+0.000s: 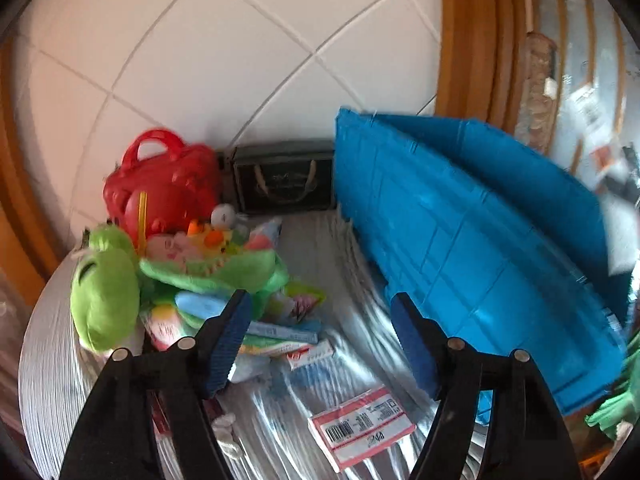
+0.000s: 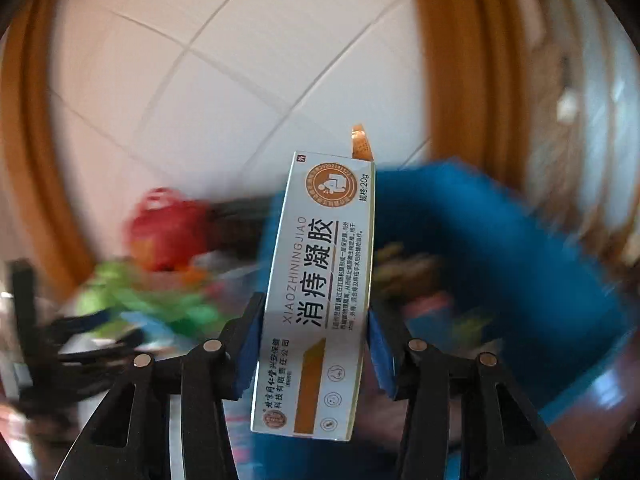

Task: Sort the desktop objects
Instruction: 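Carry the tissue pack and ointment box into the crate and open both grippers, then grasp the white-and-red tissue pack with the left gripper from the bed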

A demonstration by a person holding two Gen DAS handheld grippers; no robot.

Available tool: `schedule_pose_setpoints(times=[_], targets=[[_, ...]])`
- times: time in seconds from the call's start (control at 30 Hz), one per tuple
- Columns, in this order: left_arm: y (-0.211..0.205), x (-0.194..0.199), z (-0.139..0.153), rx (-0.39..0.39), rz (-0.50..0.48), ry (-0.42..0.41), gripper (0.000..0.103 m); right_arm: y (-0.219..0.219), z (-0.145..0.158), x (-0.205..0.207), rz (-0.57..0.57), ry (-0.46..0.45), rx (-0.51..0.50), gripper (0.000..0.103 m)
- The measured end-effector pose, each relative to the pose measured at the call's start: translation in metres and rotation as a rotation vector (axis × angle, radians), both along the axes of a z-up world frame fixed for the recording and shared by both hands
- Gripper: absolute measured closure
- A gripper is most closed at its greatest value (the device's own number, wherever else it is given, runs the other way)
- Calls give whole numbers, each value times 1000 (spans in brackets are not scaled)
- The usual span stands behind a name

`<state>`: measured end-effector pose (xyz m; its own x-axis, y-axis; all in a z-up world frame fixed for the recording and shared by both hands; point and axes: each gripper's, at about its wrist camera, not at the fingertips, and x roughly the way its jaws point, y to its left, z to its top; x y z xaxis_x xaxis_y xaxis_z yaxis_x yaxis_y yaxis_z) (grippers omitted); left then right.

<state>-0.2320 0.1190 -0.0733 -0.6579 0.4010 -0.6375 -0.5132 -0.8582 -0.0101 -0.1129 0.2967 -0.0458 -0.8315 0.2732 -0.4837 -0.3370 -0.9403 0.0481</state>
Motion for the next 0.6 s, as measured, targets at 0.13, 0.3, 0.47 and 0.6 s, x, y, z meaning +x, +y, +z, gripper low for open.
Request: schedule_pose_setpoints(times=[0.13,0.3,0.47,0.6], targets=[[7,0,-50,-80,32,-132,25,48,-4,-2,-94,-49,37,55],[2,2,-111,-150,-20,-295,25,77,-27,-10,-157,-113,42,18],[2,9,-142,-183,-156,-371,25,70,-34,-2,-154,-125,28,4],[9,12,-158,-253,-290,-374,25,79,-28,15,-174,-93,-7,0]])
